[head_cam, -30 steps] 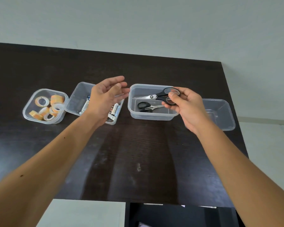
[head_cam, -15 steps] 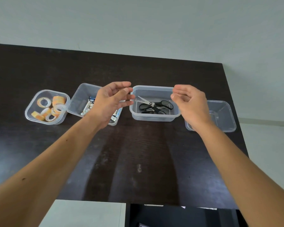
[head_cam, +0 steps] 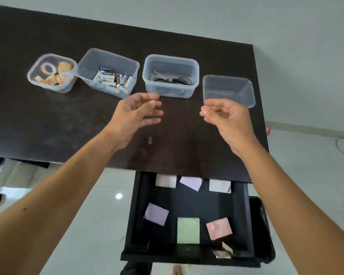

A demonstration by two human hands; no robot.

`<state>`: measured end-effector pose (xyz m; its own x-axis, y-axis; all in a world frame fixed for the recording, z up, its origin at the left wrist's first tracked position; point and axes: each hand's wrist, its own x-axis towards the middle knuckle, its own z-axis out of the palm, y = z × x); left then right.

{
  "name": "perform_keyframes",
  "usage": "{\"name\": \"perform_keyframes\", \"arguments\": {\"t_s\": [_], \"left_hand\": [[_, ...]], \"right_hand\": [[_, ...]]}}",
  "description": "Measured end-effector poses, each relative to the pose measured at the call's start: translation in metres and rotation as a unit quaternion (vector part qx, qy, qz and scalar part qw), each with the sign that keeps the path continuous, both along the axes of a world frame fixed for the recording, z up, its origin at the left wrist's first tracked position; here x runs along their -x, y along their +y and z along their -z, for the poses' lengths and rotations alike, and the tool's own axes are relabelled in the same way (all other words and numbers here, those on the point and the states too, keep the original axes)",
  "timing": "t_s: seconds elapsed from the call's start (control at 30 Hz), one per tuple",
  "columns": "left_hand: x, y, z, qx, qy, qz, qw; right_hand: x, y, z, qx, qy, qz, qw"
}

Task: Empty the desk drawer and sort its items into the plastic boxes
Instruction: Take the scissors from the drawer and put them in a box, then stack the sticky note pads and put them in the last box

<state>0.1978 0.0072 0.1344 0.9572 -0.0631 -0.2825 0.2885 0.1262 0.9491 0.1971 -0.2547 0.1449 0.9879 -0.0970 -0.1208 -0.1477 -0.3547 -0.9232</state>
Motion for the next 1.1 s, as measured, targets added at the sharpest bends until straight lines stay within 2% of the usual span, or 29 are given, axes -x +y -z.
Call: {"name": "perform_keyframes", "arguments": {"t_s": [0.3, 0.53, 0.83, 1.1], "left_hand": [[0.151, -0.040, 0.053, -0.019, 0.067, 0.022, 0.997], [0.214, -0.051, 0.101, -0.035, 0.107, 0.034, 0.993], [0.229, -0.048, 0.161, -0.086, 0.112, 0.057, 0.988], [0.230, -0.053, 0.177, -0.096, 0.118, 0.085, 0.985]], "right_hand": [[0.145, -0.054, 0.046, -0.011, 0.063, -0.028, 0.998], [0.215, -0.065, 0.105, 0.003, 0.113, -0.067, 0.991], [0.229, -0.059, 0.178, 0.027, 0.152, -0.146, 0.977], [0.223, -0.052, 0.207, 0.193, 0.163, -0.255, 0.933]]}}
